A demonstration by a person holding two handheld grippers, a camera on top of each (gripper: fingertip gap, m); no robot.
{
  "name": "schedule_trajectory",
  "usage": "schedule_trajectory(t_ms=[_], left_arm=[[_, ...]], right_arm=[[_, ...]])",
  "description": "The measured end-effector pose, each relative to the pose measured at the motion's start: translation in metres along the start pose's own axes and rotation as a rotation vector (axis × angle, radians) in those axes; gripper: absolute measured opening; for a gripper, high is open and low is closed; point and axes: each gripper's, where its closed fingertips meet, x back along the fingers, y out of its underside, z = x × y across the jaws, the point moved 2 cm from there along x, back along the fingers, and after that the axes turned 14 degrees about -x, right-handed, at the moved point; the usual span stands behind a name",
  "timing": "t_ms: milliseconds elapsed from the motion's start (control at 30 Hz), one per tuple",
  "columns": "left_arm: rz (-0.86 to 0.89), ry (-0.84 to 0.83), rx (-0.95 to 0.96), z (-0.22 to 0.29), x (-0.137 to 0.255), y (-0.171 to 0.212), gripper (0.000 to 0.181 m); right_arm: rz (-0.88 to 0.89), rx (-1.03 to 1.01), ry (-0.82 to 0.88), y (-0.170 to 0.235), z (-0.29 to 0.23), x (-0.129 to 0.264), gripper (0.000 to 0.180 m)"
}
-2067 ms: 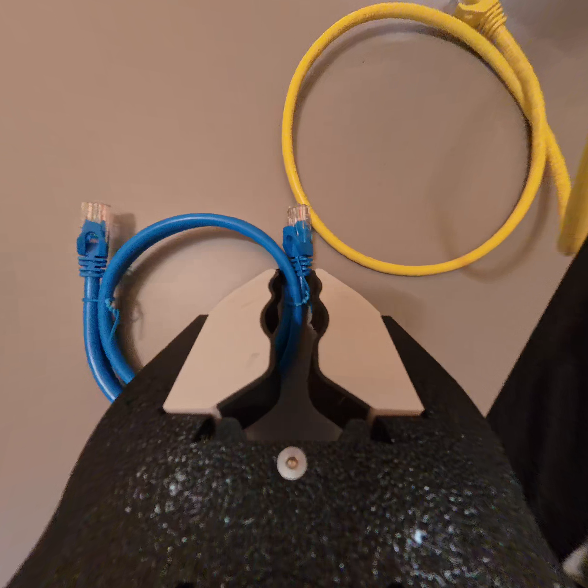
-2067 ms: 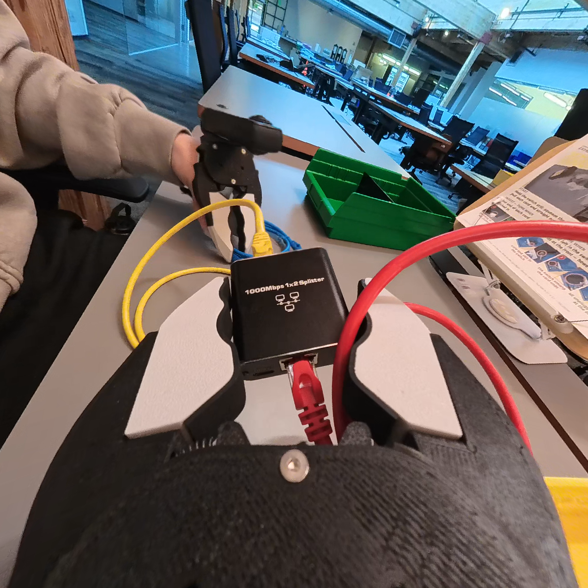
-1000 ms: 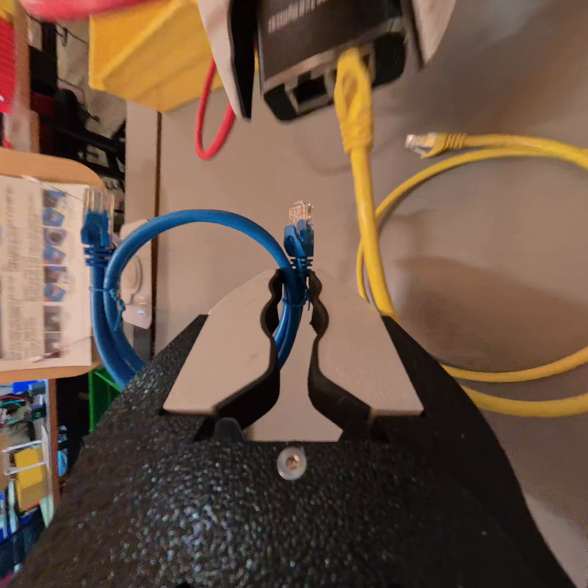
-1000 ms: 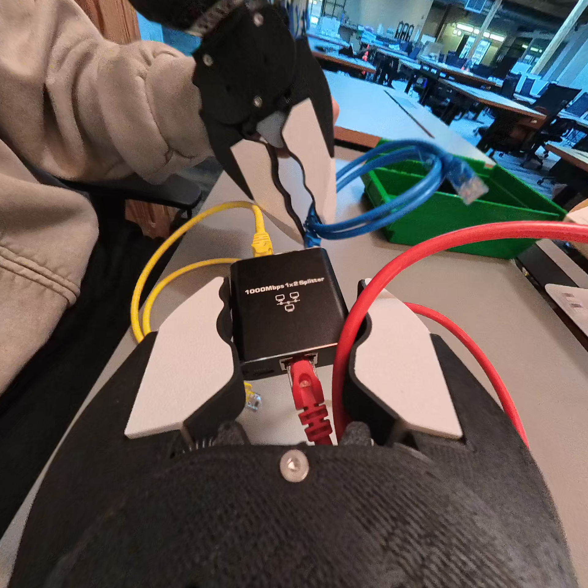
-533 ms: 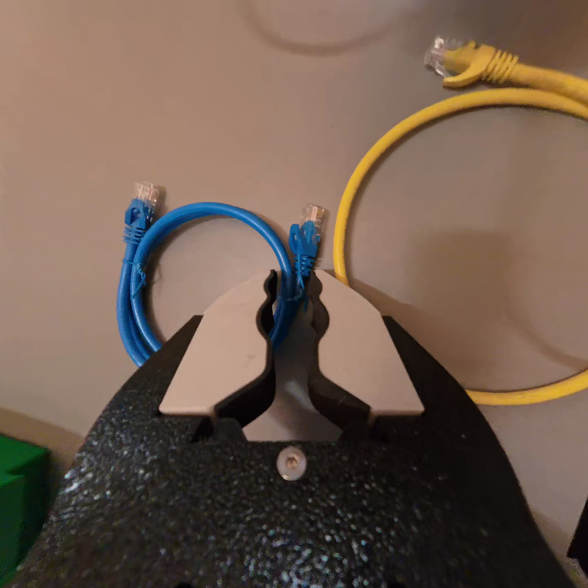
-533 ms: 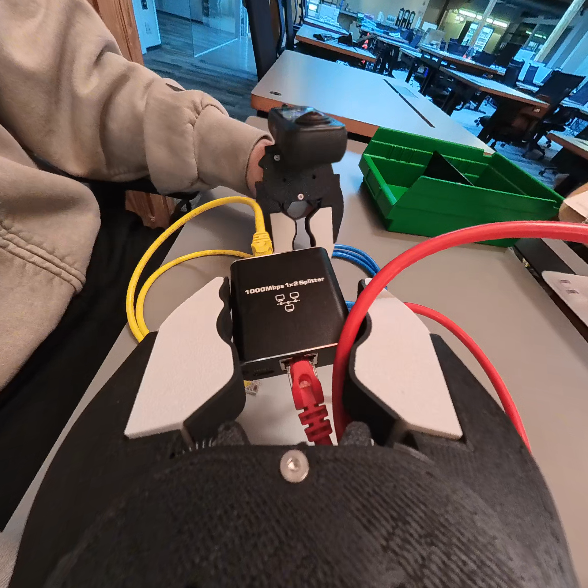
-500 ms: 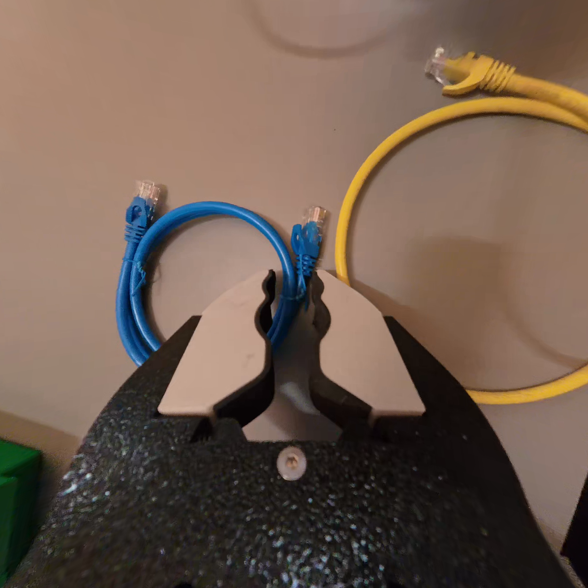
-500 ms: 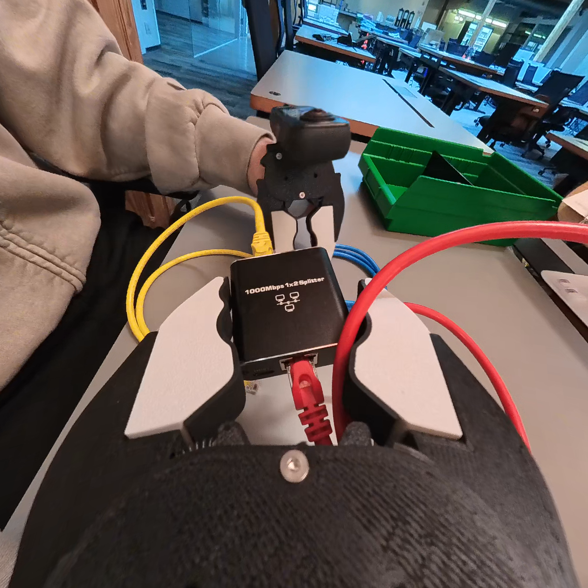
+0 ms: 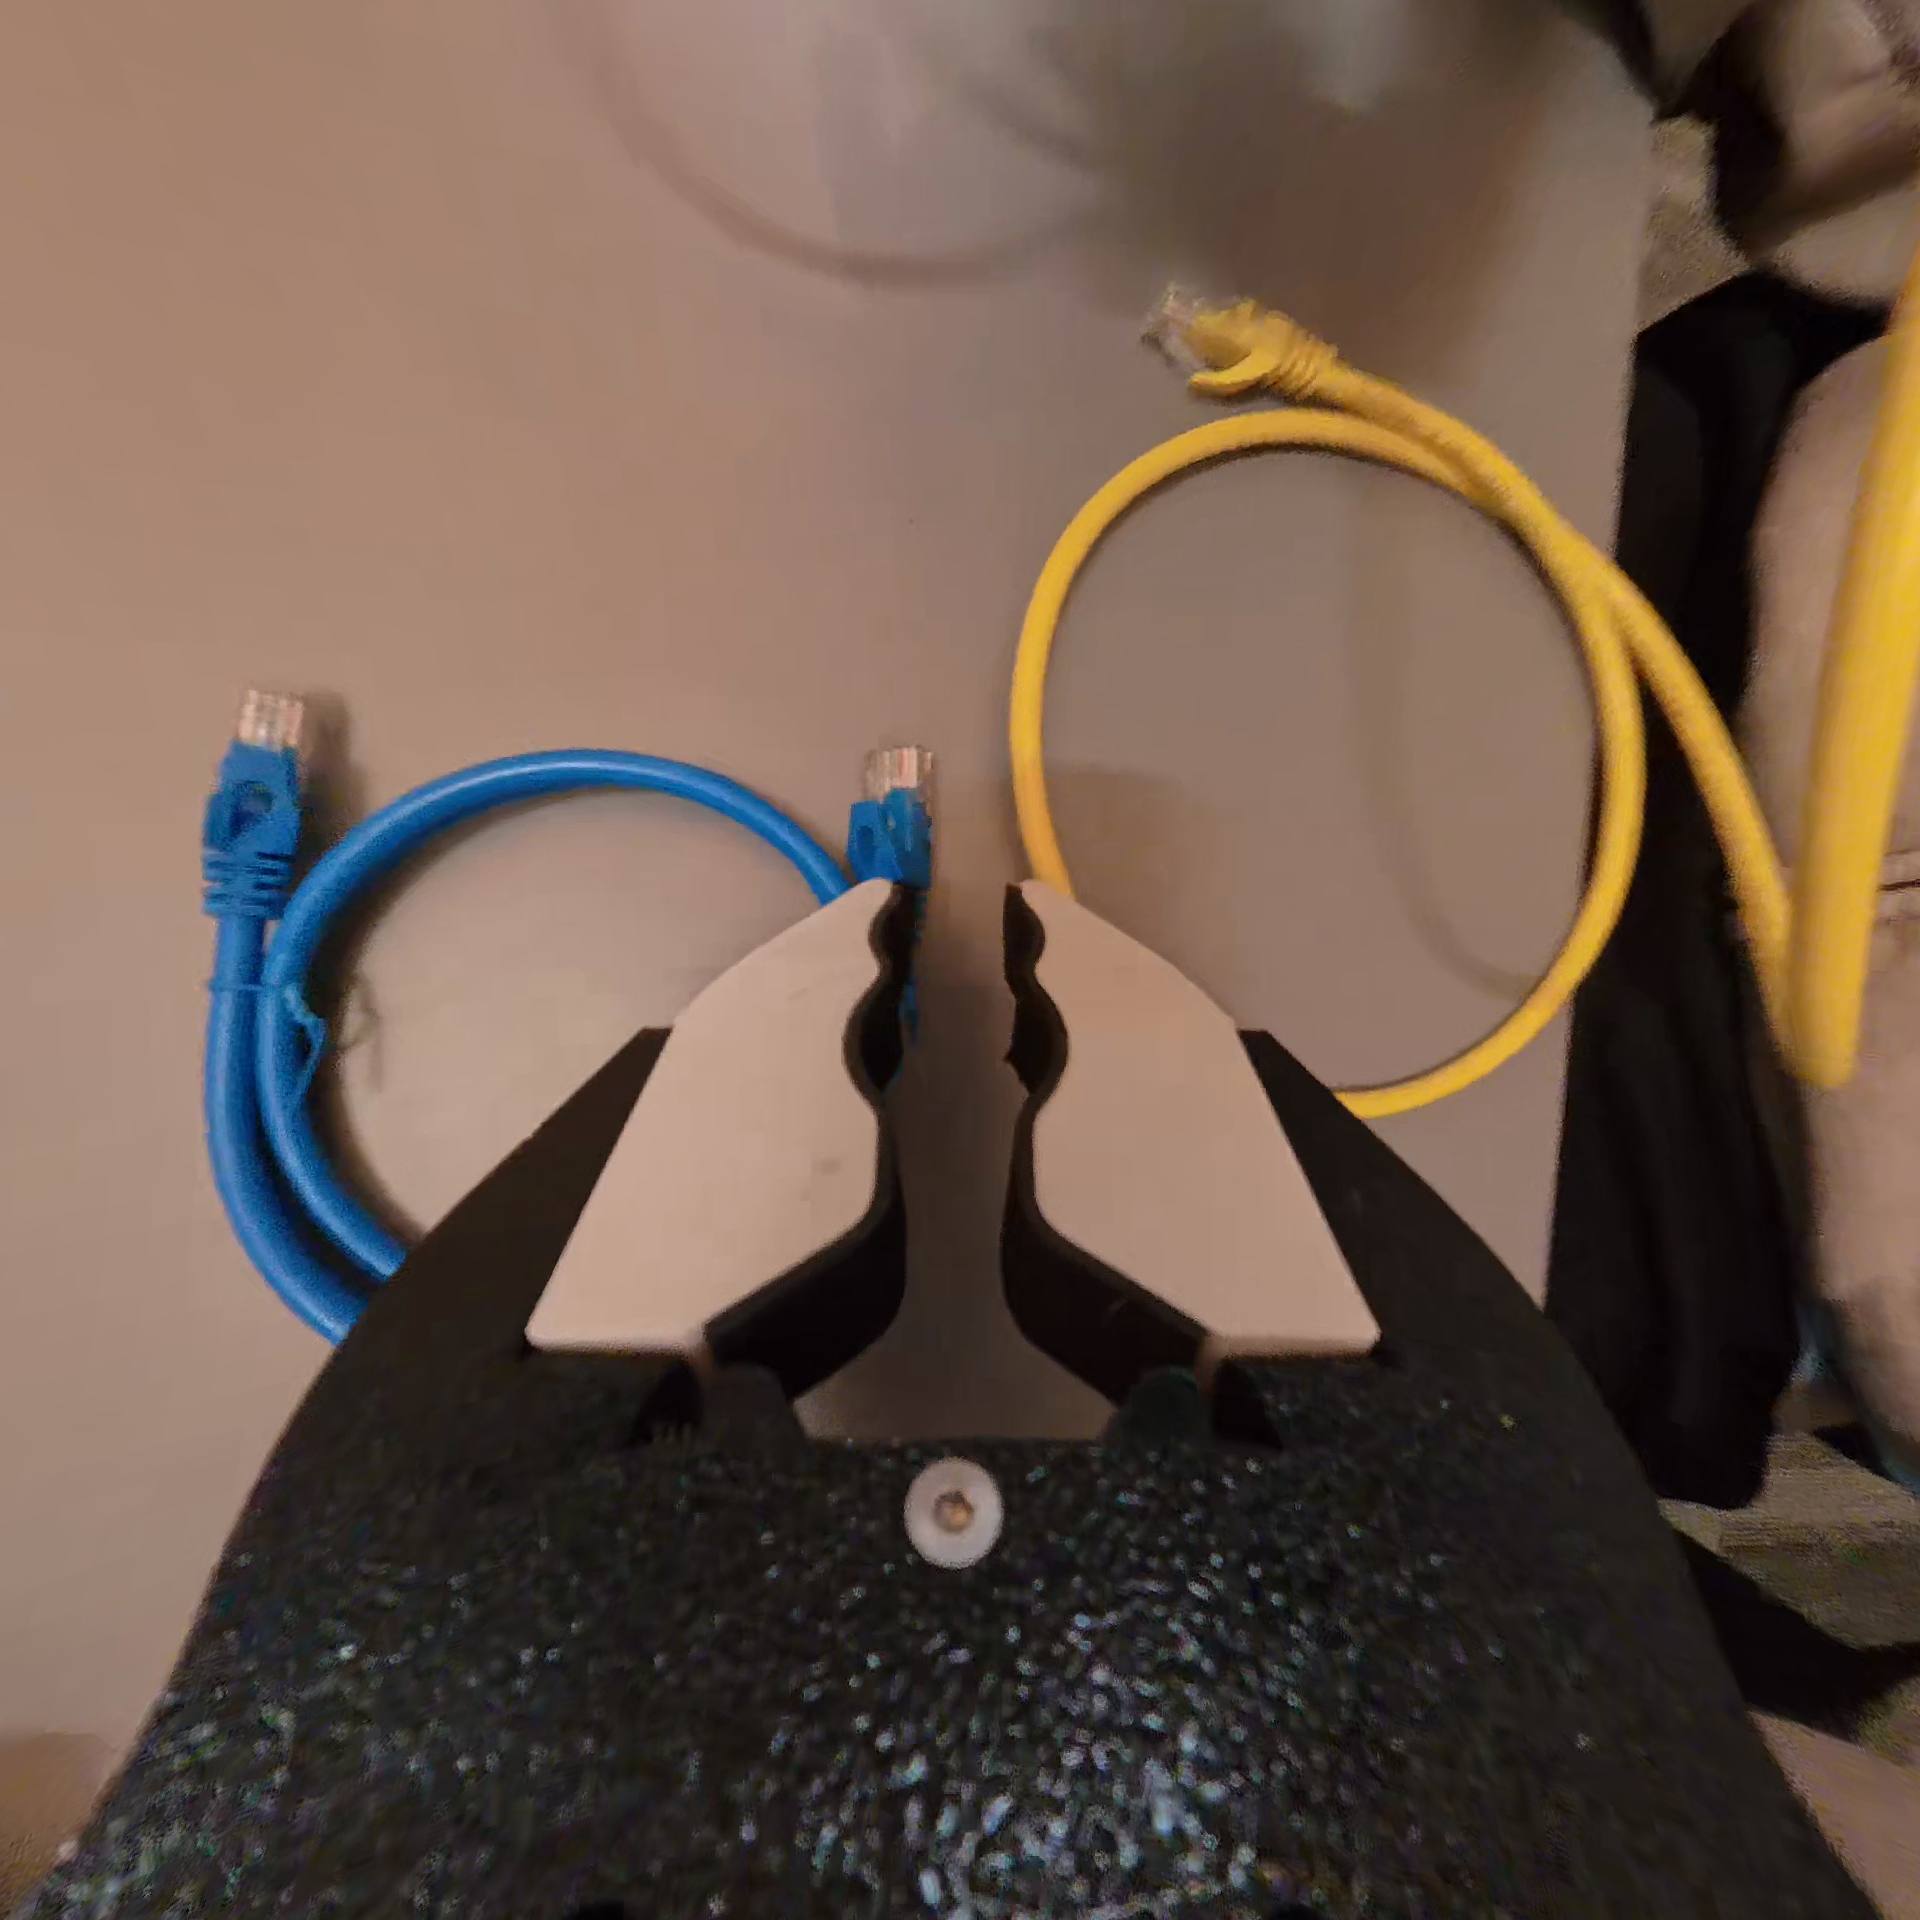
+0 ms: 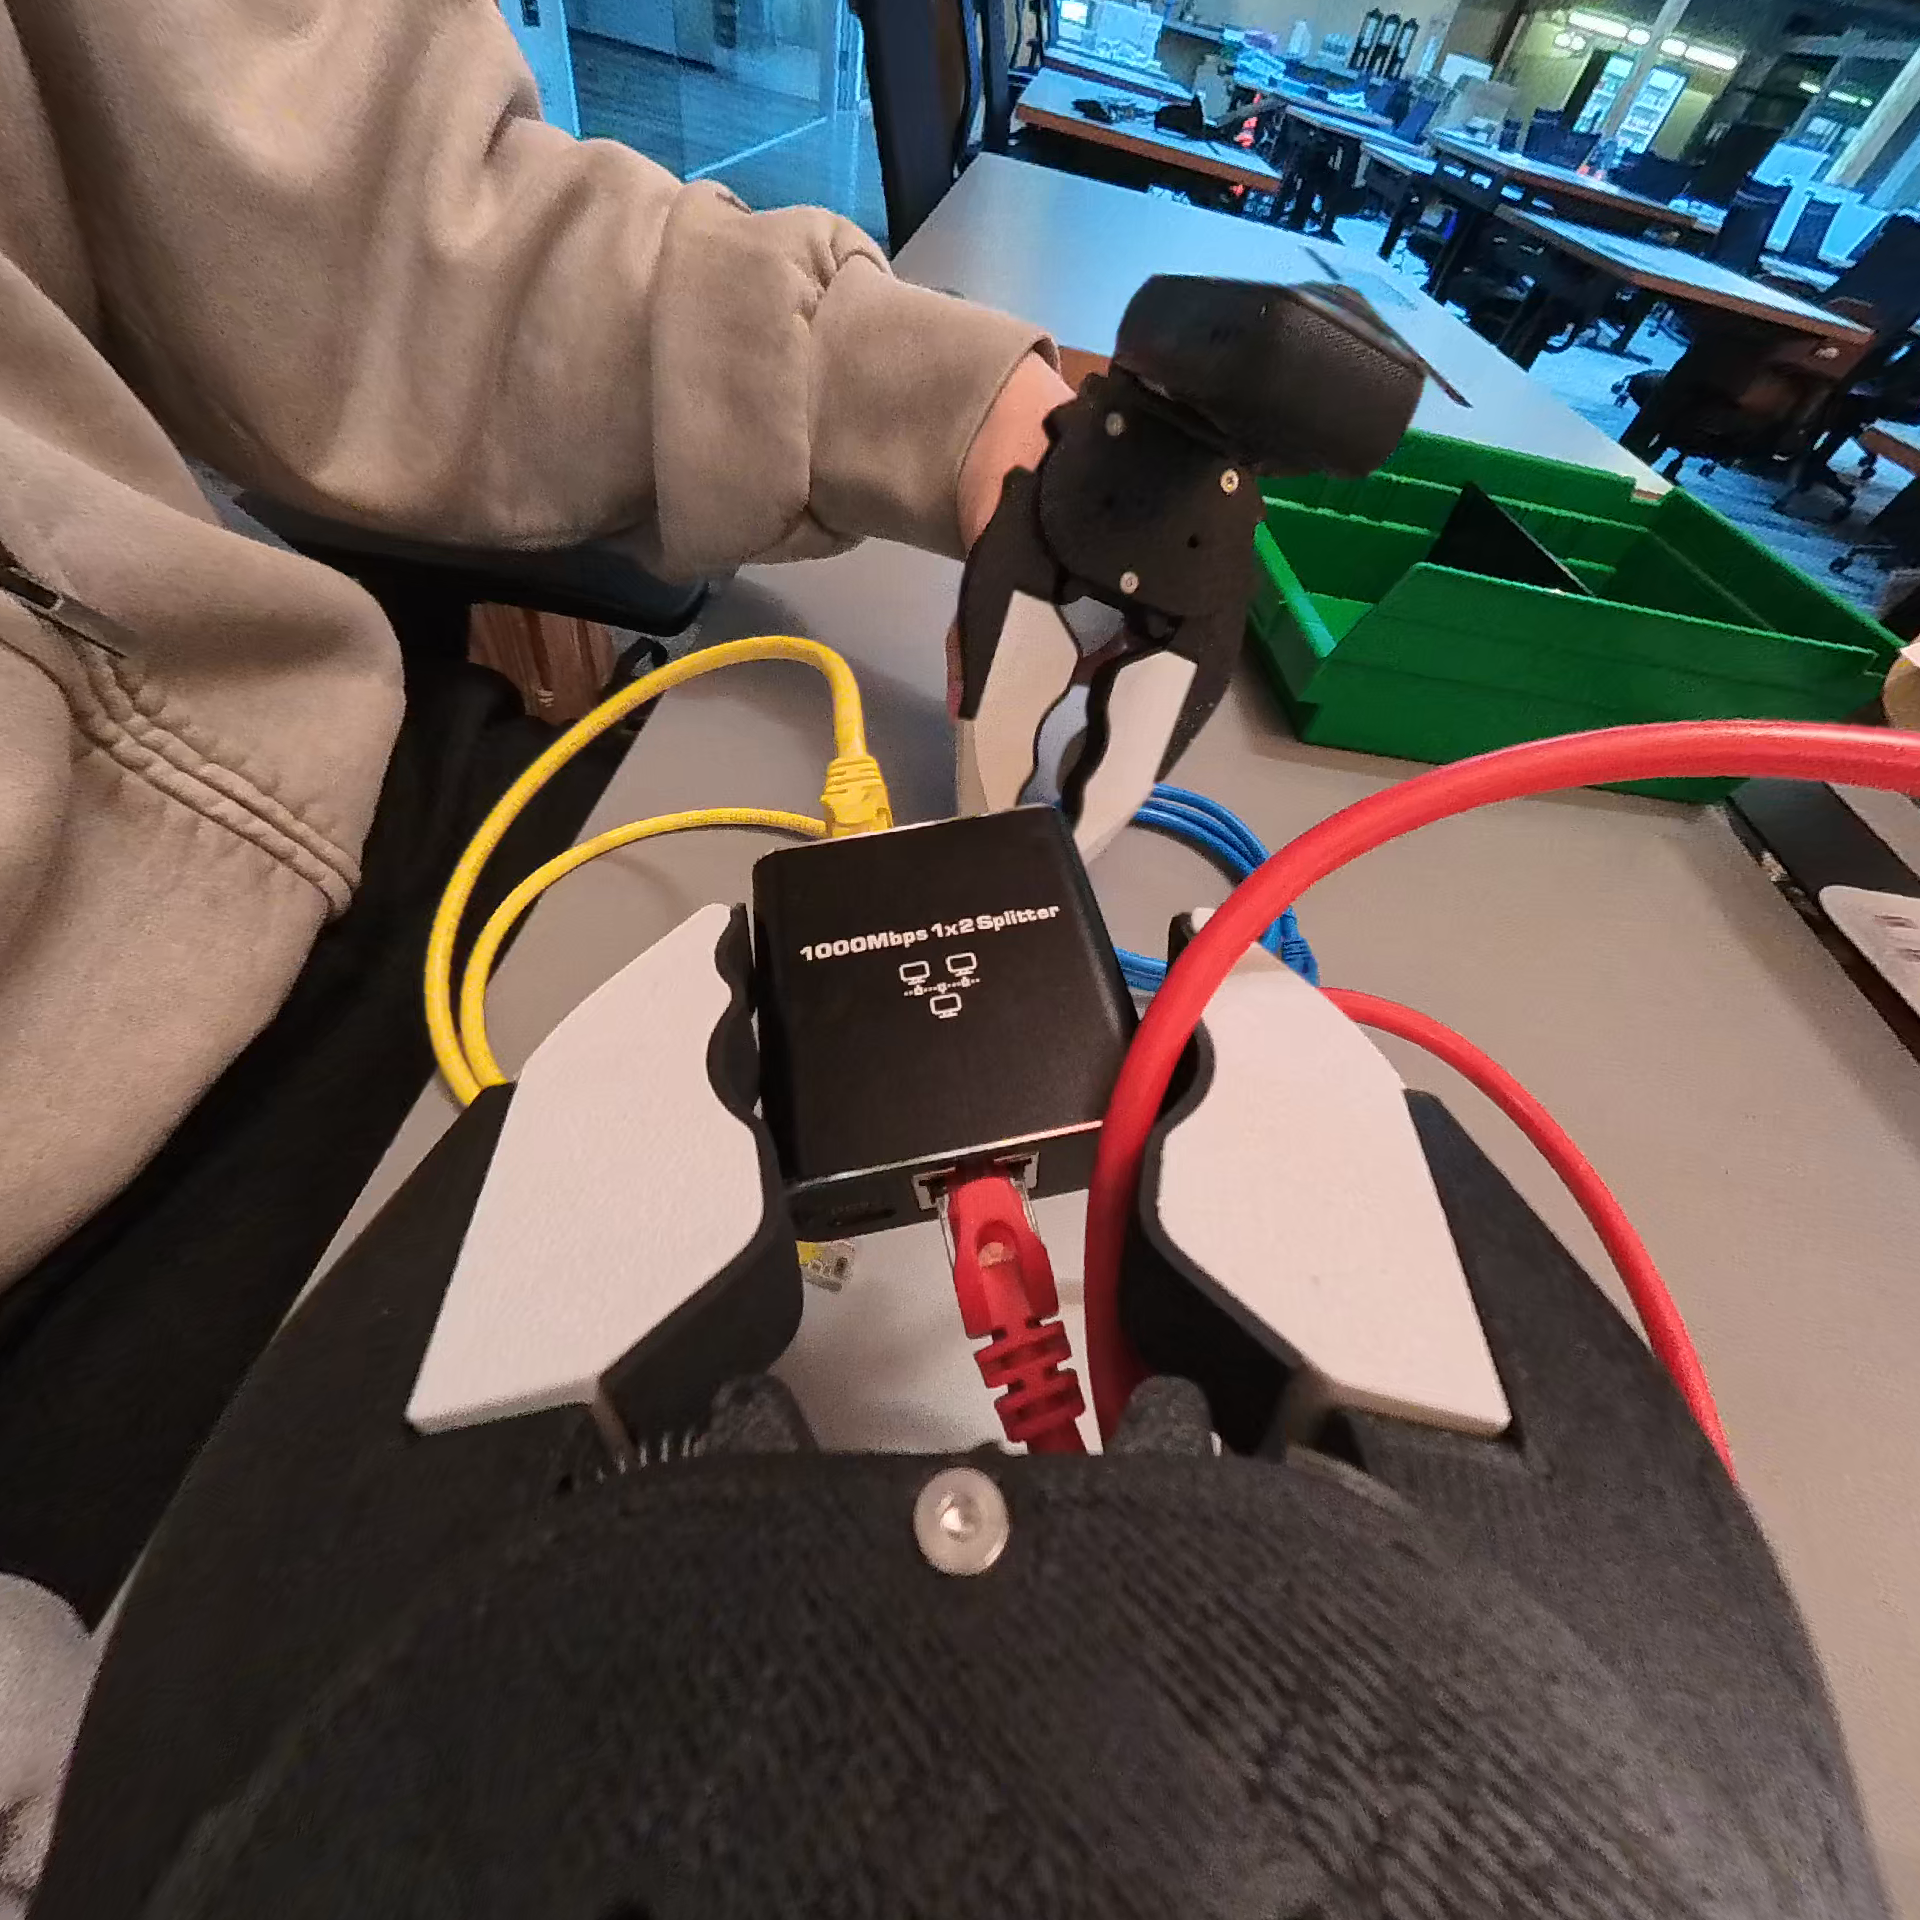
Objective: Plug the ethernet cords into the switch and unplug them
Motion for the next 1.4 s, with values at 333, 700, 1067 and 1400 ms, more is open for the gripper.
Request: schedule_trajectory(t_ms=[333, 700, 1067, 1400], left_arm=[[-0.2, -0.087, -0.072, -0.006, -0.006, 0.007, 0.015], [-0.276, -0.128, -0.03, -0.014, 0.013, 0.009, 0.024], [-0.274, 0.111, 0.012, -0.02, 0.006, 0.029, 0.013], [-0.159, 0.213, 0.141, -0.021, 0.004, 0.02, 0.022]], right_arm=[[-0.014, -0.022, -0.007, 0.008, 0.004, -0.002, 0.077], [-0.019, -0.039, -0.012, 0.012, 0.006, -0.002, 0.076], [-0.033, -0.03, -0.029, 0.011, 0.002, -0.006, 0.076], [-0.034, -0.028, -0.034, 0.012, 0.002, -0.005, 0.076]])
